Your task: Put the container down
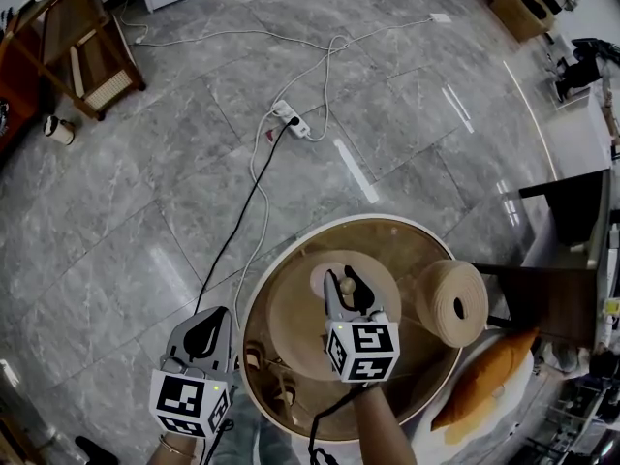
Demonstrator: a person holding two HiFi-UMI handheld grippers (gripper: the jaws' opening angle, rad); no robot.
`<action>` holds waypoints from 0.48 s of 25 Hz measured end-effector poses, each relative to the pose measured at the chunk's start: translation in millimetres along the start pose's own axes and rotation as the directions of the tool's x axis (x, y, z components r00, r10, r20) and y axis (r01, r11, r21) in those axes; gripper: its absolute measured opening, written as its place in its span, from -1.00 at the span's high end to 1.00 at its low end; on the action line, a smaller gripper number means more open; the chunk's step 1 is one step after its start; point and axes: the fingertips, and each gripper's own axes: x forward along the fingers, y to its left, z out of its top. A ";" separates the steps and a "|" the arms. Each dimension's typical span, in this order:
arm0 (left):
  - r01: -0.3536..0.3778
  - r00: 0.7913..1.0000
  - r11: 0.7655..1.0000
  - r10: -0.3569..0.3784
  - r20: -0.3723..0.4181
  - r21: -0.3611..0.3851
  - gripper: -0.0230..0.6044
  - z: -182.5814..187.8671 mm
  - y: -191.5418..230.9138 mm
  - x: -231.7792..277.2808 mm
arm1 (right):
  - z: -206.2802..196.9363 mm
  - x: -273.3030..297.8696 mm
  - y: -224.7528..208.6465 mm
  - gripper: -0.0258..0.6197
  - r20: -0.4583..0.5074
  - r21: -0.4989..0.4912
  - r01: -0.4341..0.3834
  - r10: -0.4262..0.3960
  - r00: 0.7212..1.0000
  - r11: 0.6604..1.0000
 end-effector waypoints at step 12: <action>-0.003 1.000 1.000 0.003 -0.002 -0.014 0.94 -6.1 3.1 -1.6 | -2.6 0.9 3.5 0.52 0.006 -0.036 0.007 -0.007 1.000 0.999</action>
